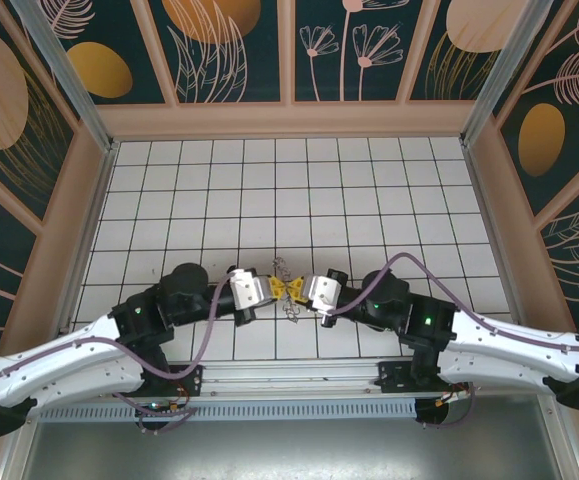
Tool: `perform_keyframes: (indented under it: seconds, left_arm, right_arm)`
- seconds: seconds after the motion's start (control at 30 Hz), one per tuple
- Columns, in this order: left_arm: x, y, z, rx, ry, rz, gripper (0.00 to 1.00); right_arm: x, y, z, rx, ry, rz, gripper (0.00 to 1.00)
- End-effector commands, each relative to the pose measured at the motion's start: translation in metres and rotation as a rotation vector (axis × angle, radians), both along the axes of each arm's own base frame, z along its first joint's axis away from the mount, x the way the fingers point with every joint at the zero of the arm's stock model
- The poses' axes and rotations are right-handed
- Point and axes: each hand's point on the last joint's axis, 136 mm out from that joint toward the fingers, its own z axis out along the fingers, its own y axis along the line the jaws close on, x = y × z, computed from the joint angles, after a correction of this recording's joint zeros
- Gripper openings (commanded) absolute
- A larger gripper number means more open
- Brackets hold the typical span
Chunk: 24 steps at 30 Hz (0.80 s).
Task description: Put the keys on the keyring
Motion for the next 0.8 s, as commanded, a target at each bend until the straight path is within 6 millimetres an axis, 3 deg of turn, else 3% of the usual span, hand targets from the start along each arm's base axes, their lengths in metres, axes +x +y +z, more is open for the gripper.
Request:
perform_keyframes:
  seconds: [0.0,0.2,0.37,0.53,0.67,0.77]
  left_arm:
    - [-0.017,0.001,0.037,-0.168,-0.021,-0.083,0.0]
    - [-0.025,-0.001,0.038,-0.193,-0.005,-0.131,0.0]
    - [-0.026,-0.004,0.035,-0.21,0.006,-0.143,0.0]
    - [-0.004,-0.009,0.009,-0.059,0.046,-0.036,0.0]
    - [0.013,-0.009,-0.014,0.089,0.065,0.048,0.08]
    - [0.017,-0.009,-0.019,0.127,0.06,0.066,0.1]
  right_arm:
    - [-0.014,-0.001,0.025,0.118,-0.011,0.071,0.09]
    - [-0.021,0.002,0.029,0.149,-0.007,0.122,0.1]
    - [-0.02,0.002,0.029,0.152,-0.004,0.117,0.0]
    - [-0.005,0.0,0.028,0.115,-0.024,0.032,0.0]
    - [0.005,0.004,0.018,0.037,-0.049,-0.029,0.0]
    - [0.01,0.007,0.011,-0.008,-0.059,-0.057,0.0]
